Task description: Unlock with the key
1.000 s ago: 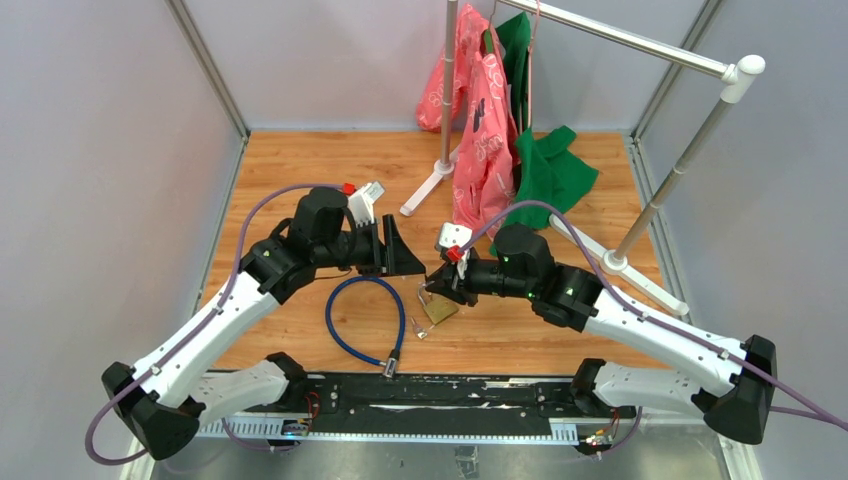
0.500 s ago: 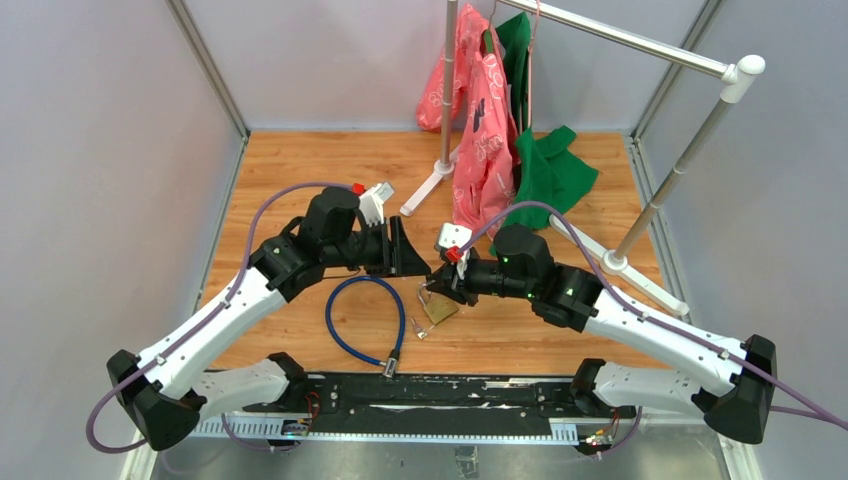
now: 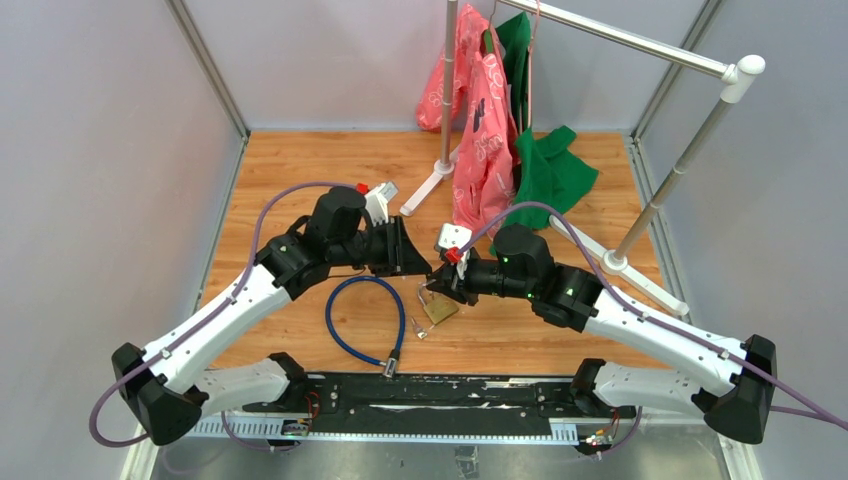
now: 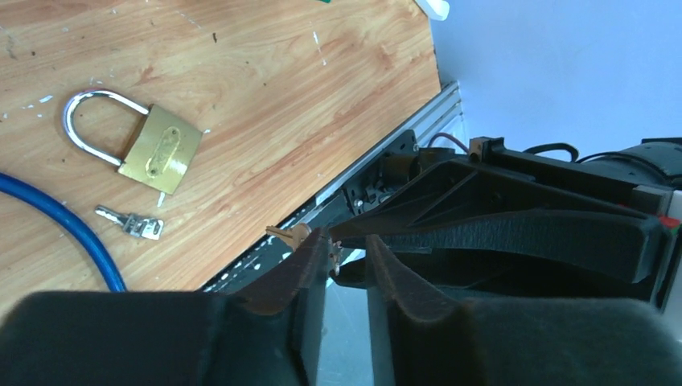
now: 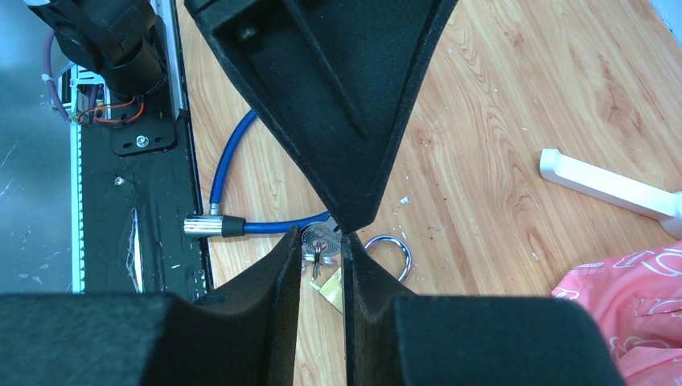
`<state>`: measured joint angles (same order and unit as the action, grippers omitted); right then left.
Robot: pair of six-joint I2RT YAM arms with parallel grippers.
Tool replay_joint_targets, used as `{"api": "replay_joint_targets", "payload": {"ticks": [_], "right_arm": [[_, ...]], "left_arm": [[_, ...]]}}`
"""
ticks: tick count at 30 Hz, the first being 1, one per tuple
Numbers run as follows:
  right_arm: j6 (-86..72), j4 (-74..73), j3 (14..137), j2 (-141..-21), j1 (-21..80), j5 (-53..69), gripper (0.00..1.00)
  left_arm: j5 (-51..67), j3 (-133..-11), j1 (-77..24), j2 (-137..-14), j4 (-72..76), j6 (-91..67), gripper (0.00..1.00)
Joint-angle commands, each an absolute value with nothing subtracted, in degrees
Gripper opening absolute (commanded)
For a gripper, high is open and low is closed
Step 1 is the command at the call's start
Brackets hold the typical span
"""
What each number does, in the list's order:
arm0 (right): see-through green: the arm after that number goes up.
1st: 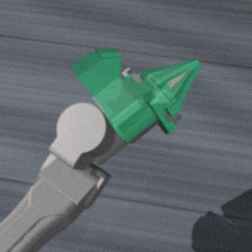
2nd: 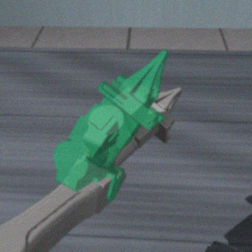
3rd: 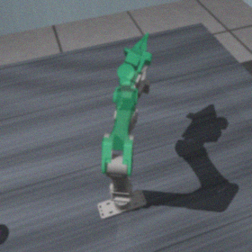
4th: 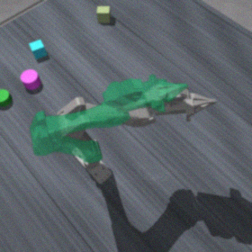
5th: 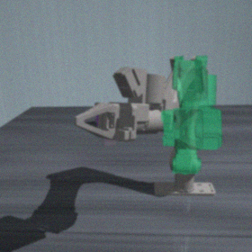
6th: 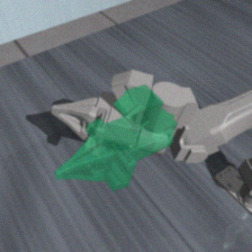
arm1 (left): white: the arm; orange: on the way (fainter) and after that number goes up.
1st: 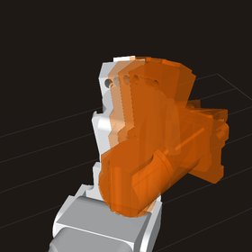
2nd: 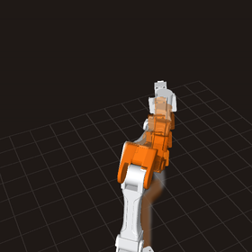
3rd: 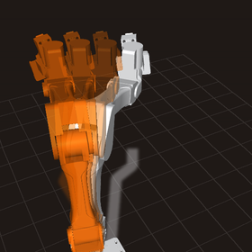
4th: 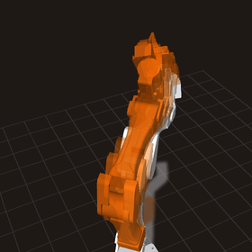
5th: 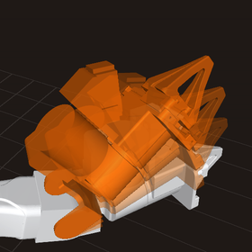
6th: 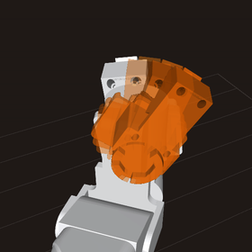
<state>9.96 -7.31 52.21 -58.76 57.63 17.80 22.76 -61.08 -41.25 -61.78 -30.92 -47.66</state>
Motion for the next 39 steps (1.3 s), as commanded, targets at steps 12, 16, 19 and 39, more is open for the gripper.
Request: {"api": "replay_joint_targets", "payload": {"ticks": [12, 16, 19, 39], "right_arm": [[6.4, -10.54, 55.49, -58.62, 58.96, 10.61, 0.56], [1.61, -11.18, 57.05, -57.98, 58.71, 8.53, 0.88], [-3.96, -8.3, 55.5, -56.02, 58.69, 7.93, 0.89], [-27.19, 18.21, 47.45, -49.02, 58.71, 4.22, 0.83]], "left_arm": [[16.81, -59.92, -43.04, -60.18, -27.4, -51.33, 0.0], [13.03, -61.37, -43.07, -58.47, -28.81, -50.11, 0.0], [10.05, -61.88, -43.07, -57.15, -28.49, -49.68, 0.0], [6.38, -69.75, -43.07, -52.61, -24.04, -44.57, 0.0]]}}
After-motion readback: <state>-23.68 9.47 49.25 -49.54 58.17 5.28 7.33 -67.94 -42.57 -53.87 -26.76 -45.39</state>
